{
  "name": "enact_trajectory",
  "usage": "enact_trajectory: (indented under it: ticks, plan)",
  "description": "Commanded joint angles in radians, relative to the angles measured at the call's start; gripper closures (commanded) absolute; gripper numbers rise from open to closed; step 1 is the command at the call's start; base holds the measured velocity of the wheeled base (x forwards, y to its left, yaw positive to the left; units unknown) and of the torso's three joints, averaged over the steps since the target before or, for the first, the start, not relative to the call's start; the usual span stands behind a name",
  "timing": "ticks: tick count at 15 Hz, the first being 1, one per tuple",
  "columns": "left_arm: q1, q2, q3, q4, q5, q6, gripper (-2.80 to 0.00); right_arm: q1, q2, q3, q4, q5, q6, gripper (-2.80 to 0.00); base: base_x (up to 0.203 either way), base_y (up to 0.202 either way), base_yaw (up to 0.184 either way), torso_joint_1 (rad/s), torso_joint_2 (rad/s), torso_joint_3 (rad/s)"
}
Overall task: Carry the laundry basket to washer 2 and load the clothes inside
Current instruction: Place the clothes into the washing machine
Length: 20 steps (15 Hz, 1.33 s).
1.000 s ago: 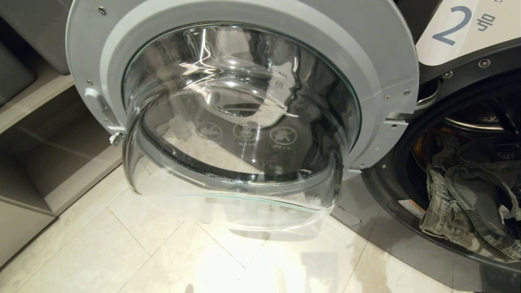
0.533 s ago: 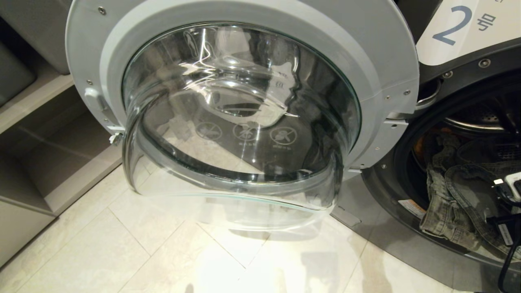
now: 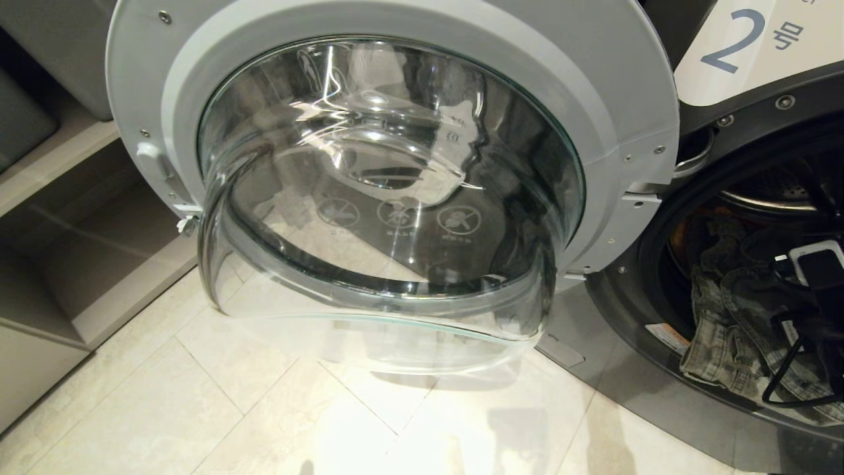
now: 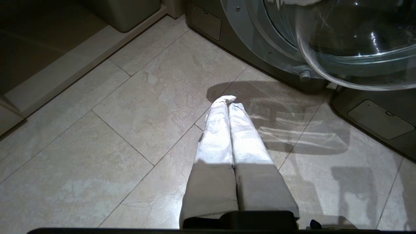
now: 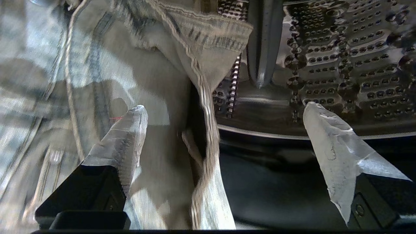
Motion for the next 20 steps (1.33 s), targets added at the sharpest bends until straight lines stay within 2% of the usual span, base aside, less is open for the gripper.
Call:
enact_trajectory:
  ticks: [1, 4, 9, 10, 16, 20]
  plan:
    - [0.000, 0.000, 0.040, -0.001, 0.001, 0.000, 0.00, -0.023, 0.082, -0.022, -0.012, -0.009, -0.003, -2.80, 0.000, 0.000, 0.000, 0.000, 0.00, 0.000]
    - [0.000, 0.000, 0.040, -0.001, 0.000, -0.001, 0.00, -0.080, 0.128, -0.022, -0.014, -0.010, 0.003, -2.80, 0.000, 0.000, 0.000, 0.000, 0.00, 0.000]
    - [0.000, 0.000, 0.040, -0.001, 0.001, 0.000, 0.00, -0.122, 0.175, -0.031, -0.012, -0.010, 0.035, -2.80, 0.000, 0.000, 0.000, 0.000, 0.00, 0.000]
    - [0.000, 0.000, 0.040, -0.001, 0.001, -0.001, 0.00, -0.123, 0.182, -0.036, -0.012, -0.010, 0.035, 0.00, 0.000, 0.000, 0.000, 0.000, 0.00, 0.000]
    - [0.000, 0.000, 0.040, -0.001, 0.001, 0.000, 0.00, -0.122, 0.189, -0.037, -0.012, -0.008, 0.040, 0.00, 0.000, 0.000, 0.000, 0.000, 0.00, 0.000]
    - [0.000, 0.001, 0.040, -0.001, 0.000, -0.001, 0.00, -0.120, 0.195, -0.067, -0.005, -0.009, 0.104, 0.00, 0.000, 0.000, 0.000, 0.000, 0.00, 0.000]
